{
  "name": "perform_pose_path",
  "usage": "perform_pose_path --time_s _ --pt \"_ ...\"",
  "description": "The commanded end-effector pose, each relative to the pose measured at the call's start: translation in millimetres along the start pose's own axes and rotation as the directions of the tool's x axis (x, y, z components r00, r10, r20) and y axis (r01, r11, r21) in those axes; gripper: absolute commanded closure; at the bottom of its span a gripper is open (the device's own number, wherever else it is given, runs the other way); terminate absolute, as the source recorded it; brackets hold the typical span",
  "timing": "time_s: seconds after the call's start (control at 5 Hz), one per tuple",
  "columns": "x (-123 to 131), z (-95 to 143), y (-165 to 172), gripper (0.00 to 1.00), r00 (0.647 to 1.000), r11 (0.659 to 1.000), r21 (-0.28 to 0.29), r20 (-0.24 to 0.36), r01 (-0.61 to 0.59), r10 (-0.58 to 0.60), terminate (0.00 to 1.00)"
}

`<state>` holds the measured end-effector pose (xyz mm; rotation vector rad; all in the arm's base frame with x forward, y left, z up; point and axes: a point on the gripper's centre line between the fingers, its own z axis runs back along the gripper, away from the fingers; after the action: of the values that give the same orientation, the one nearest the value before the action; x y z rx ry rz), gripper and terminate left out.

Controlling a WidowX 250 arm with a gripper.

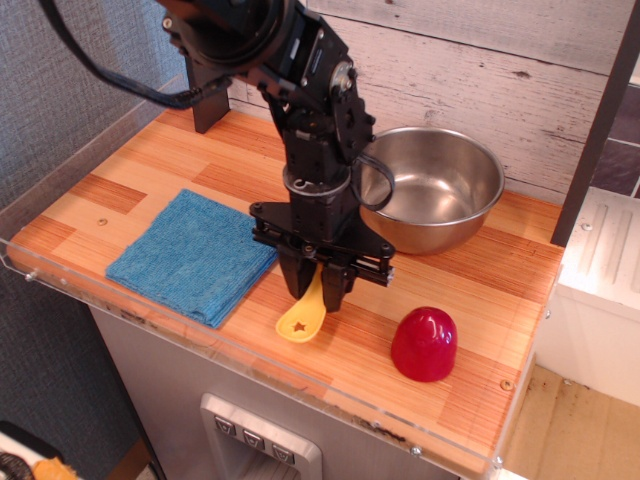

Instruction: Pick up the brush and place it on the right of blue cloth

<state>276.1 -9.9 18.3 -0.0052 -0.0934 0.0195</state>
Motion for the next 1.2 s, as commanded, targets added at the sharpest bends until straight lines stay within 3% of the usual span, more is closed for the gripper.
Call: perform_pose_path --time_s 0.0,0.2,0.4,0.6,0.8,1.0 --pt "-8 6 8 0.00 1.000 1.000 -0.016 -0.005 -0.010 0.010 0.00" --pt "-8 9 7 0.00 1.000 1.000 -0.015 -0.005 -0.001 0.001 0.00" --pt "-4 37 6 0.00 0.998 0.999 -0.015 0.058 0.038 -0.037 0.00" --pt "5 87 13 0.00 0.988 0.995 -0.023 0.128 0.096 -0.092 0.00" --pt "27 114 30 0.00 0.983 0.995 -0.028 0.161 0.091 -0.085 0.00" --pt "39 111 44 0.00 0.985 0.993 0.006 0.127 0.114 -0.114 0.00"
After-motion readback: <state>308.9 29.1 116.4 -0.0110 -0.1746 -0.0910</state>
